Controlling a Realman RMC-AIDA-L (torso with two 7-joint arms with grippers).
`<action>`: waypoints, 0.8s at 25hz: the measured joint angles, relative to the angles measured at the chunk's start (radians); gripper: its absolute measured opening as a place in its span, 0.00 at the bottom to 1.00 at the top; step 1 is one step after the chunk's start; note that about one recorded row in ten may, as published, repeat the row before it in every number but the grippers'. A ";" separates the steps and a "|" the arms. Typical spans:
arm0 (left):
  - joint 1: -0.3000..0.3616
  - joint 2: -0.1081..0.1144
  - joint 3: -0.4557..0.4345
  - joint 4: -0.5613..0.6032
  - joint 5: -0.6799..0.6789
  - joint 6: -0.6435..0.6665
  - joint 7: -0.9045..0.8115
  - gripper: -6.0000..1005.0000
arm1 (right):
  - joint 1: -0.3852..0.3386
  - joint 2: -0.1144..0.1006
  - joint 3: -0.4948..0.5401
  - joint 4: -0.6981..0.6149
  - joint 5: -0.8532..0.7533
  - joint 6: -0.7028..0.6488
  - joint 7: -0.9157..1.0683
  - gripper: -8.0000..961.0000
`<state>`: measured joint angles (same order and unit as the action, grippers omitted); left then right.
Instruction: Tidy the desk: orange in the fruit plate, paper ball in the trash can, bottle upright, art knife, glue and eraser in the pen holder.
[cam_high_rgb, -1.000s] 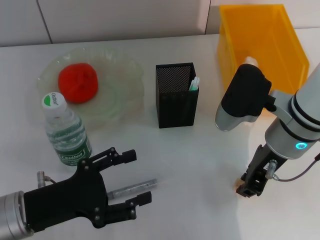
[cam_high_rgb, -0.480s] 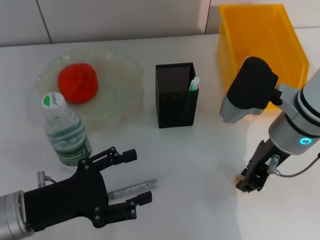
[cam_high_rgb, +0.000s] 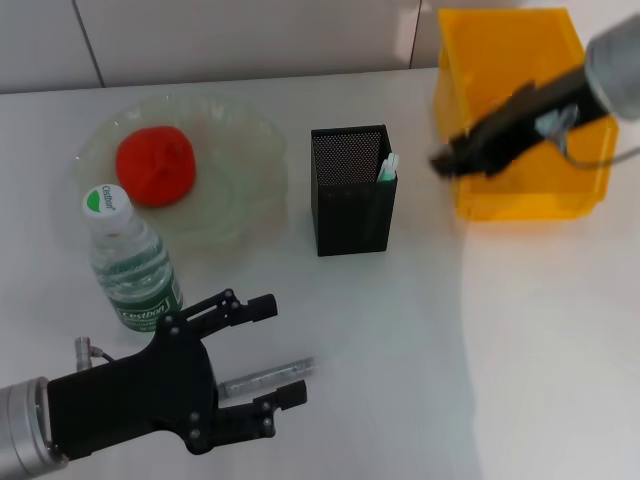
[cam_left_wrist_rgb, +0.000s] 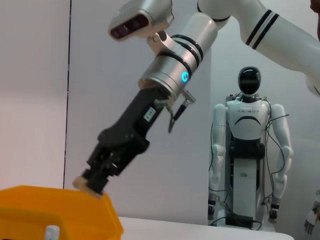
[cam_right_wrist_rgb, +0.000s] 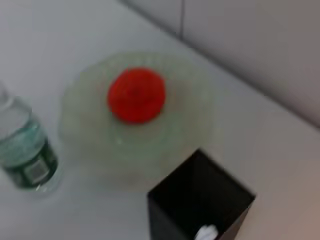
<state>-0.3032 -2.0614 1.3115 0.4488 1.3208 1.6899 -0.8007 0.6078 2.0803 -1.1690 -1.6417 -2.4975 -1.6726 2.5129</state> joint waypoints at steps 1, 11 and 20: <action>-0.001 0.000 0.000 0.000 0.000 0.002 0.000 0.81 | 0.007 -0.001 0.011 -0.001 0.000 0.017 -0.001 0.35; -0.019 0.000 0.000 0.002 -0.003 0.017 -0.005 0.81 | 0.064 0.000 -0.006 0.143 -0.001 0.209 -0.040 0.39; -0.022 0.000 0.000 0.002 -0.002 0.019 -0.003 0.81 | 0.110 0.000 -0.090 0.287 0.000 0.285 -0.042 0.42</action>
<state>-0.3253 -2.0616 1.3115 0.4510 1.3184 1.7088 -0.8041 0.7179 2.0802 -1.2587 -1.3542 -2.4979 -1.3876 2.4704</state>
